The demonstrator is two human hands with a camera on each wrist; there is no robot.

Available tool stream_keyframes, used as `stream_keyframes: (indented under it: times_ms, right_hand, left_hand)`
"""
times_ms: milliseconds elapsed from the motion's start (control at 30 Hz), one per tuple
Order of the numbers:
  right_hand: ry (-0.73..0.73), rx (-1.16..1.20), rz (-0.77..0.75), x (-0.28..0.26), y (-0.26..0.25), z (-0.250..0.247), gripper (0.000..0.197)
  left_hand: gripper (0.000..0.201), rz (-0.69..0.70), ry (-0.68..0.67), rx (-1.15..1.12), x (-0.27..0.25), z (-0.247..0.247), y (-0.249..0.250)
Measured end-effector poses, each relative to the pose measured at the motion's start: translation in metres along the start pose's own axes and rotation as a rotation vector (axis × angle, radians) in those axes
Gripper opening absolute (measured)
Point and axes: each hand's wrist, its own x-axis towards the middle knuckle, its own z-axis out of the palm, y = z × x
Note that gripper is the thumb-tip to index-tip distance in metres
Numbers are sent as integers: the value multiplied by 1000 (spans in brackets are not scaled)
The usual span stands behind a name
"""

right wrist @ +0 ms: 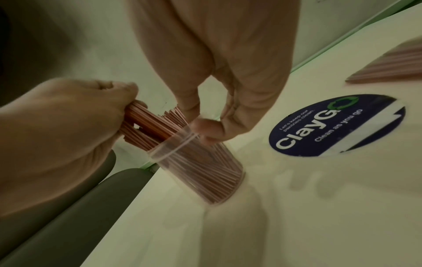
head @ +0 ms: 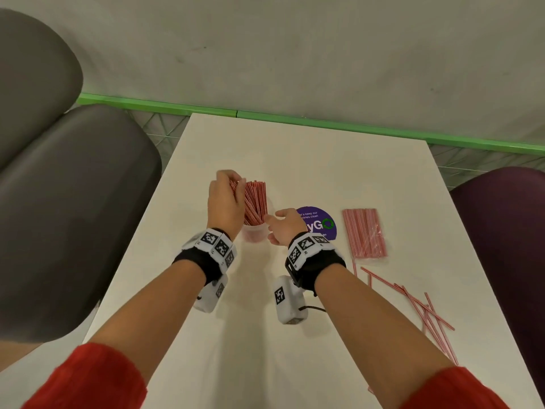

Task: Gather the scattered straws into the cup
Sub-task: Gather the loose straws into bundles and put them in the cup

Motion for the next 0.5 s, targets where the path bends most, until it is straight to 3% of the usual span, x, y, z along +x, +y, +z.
stream_keyframes:
  times_ms: [133, 300, 400, 500]
  right_hand:
    - [18, -37, -43, 2, 1, 6, 41]
    - [-7, -18, -69, -2, 3, 2, 43]
    - [7, 20, -88, -8, 9, -11, 43]
    - [58, 53, -94, -15, 23, -33, 40]
  left_hand:
    - [25, 165, -36, 293, -10, 5, -15]
    - [52, 66, -229, 440, -18, -1, -16]
    - [58, 92, -120, 339, -25, -9, -6]
    - [54, 221, 5, 221, -44, -9, 9]
